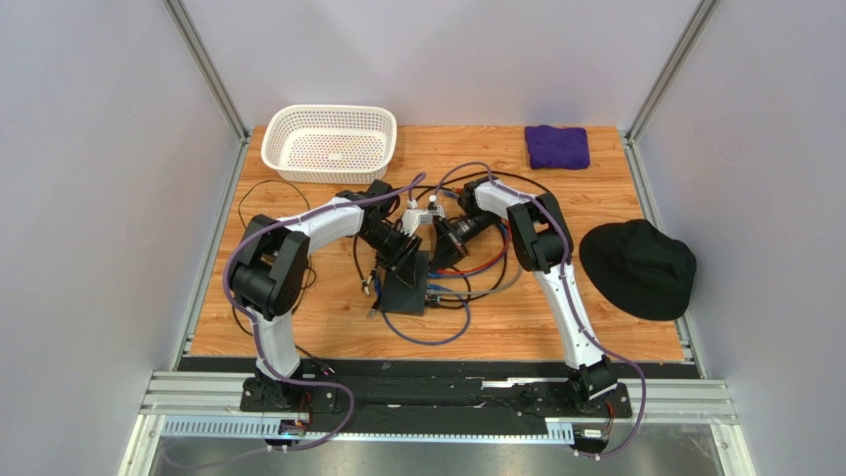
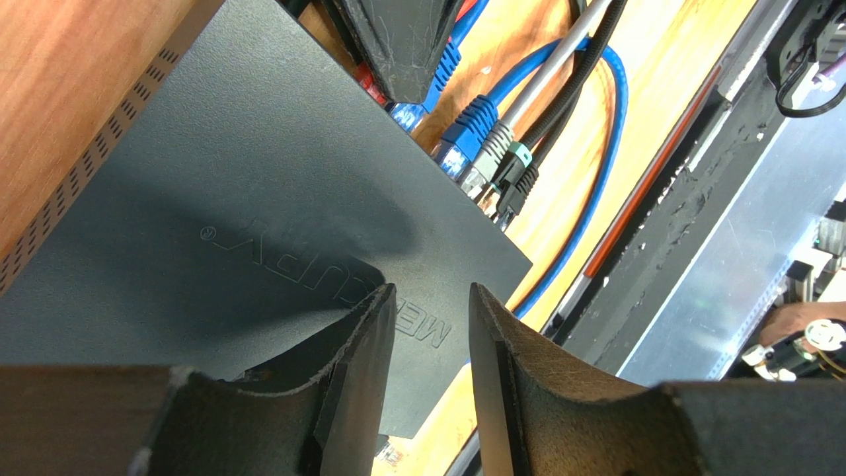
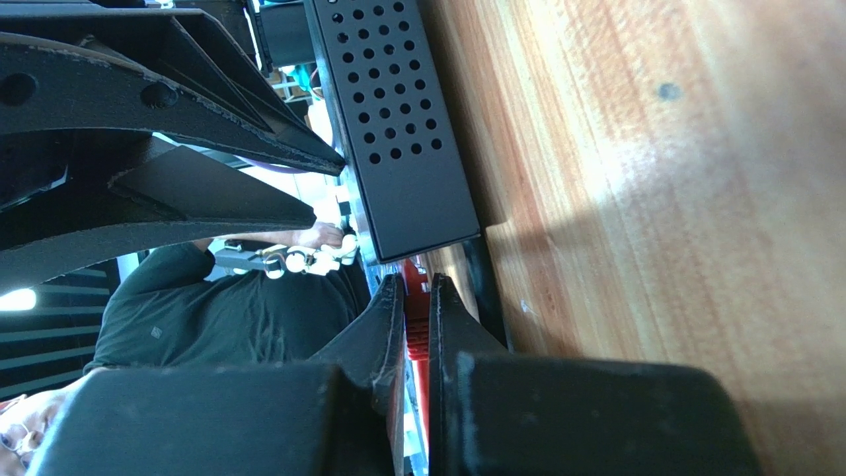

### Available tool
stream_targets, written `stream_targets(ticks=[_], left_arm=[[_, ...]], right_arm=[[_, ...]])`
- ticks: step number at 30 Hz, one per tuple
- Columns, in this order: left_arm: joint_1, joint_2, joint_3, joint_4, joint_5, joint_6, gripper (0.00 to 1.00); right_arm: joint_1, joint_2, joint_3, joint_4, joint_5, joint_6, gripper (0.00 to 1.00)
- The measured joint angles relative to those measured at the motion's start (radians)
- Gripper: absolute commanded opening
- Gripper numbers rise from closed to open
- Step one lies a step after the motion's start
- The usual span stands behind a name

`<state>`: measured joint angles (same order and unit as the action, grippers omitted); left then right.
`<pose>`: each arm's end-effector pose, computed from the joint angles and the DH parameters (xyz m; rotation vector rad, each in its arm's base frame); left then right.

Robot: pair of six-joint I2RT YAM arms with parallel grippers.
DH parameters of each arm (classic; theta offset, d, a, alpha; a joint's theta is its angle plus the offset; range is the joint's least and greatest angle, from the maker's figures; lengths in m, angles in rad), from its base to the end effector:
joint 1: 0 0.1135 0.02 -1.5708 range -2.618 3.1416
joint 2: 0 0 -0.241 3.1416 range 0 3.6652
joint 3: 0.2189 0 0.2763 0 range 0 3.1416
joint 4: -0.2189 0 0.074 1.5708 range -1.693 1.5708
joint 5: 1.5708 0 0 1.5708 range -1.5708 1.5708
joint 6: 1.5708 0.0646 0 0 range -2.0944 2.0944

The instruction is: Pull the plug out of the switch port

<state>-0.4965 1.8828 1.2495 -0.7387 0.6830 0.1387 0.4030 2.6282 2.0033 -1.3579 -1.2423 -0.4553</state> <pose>0.3071 -0.2128 0.1100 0.9984 2.7095 -1.0605 0.3861 0.2311 0.0358 0.6401 -2.2201 -1.6473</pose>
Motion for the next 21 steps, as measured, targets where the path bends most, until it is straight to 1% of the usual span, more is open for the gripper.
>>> stream_targets(ticks=[5,6,7,8,9,12,15,21], left_arm=[[0.0,0.003,0.002,-0.003,0.001,0.002,0.46],[0.0,0.003,0.003,-0.003,0.001,0.003,0.46],[0.0,0.003,0.003,-0.003,0.002,0.003,0.46],[0.0,0.003,0.003,-0.003,0.002,0.004,0.46],[0.0,0.003,0.003,-0.004,0.002,0.005,0.46],[-0.001,0.003,0.003,-0.004,0.002,0.006,0.46],[-0.003,0.003,0.003,-0.004,0.0,0.007,0.46],[-0.009,0.001,0.003,-0.005,-0.007,0.021,0.46]], right_arm=[[-0.002,-0.01,-0.03,0.024,-0.01,0.01,0.0],[-0.002,-0.017,-0.042,0.037,-0.012,0.011,0.01],[-0.002,-0.022,-0.05,0.046,-0.013,0.012,0.05],[-0.003,-0.025,-0.054,0.051,-0.014,0.014,0.1],[-0.003,-0.025,-0.054,0.053,-0.013,0.016,0.19],[-0.002,-0.025,-0.052,0.055,-0.007,0.027,0.33],[-0.004,-0.025,-0.051,0.059,-0.01,0.061,0.36],[-0.003,-0.033,-0.051,0.086,-0.004,0.103,0.38]])
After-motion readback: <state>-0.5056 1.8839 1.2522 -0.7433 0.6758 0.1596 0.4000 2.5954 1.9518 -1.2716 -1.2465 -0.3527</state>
